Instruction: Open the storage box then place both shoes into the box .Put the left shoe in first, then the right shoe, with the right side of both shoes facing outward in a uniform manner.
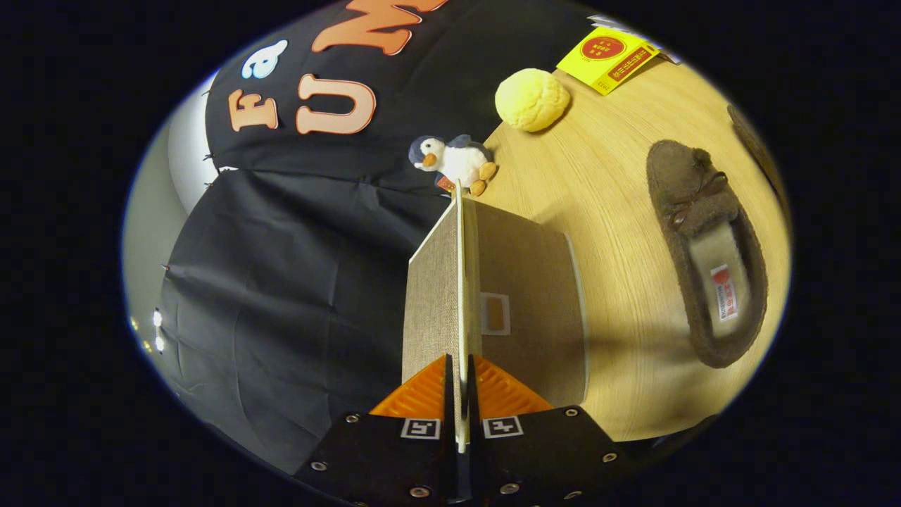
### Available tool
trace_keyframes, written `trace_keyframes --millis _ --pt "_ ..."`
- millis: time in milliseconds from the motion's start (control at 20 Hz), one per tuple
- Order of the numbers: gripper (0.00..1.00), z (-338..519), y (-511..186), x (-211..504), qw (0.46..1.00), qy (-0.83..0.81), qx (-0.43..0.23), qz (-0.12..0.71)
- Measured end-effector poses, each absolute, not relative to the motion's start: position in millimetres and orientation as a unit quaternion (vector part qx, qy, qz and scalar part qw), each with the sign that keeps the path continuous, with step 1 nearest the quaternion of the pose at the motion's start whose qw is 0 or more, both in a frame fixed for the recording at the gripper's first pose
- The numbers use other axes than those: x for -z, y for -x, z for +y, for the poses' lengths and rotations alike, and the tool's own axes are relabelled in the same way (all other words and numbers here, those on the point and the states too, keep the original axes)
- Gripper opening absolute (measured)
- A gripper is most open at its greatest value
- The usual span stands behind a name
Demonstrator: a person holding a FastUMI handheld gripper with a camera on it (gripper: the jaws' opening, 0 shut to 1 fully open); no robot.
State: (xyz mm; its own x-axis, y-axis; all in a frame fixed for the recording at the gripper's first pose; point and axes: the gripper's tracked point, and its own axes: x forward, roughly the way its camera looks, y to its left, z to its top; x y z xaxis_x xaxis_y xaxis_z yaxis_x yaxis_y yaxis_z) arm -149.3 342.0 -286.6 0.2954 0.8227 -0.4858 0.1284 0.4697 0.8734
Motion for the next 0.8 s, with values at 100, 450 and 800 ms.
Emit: trace_keyframes --millis 100,450,800 --pt "0.08 345 143 267 0.672 -0.452 -0.272 0.52" --pt "0.03 388 120 175 0.676 -0.44 -0.344 0.481" --pt "0.1 469 105 134 0.675 -0.416 -0.396 0.463"
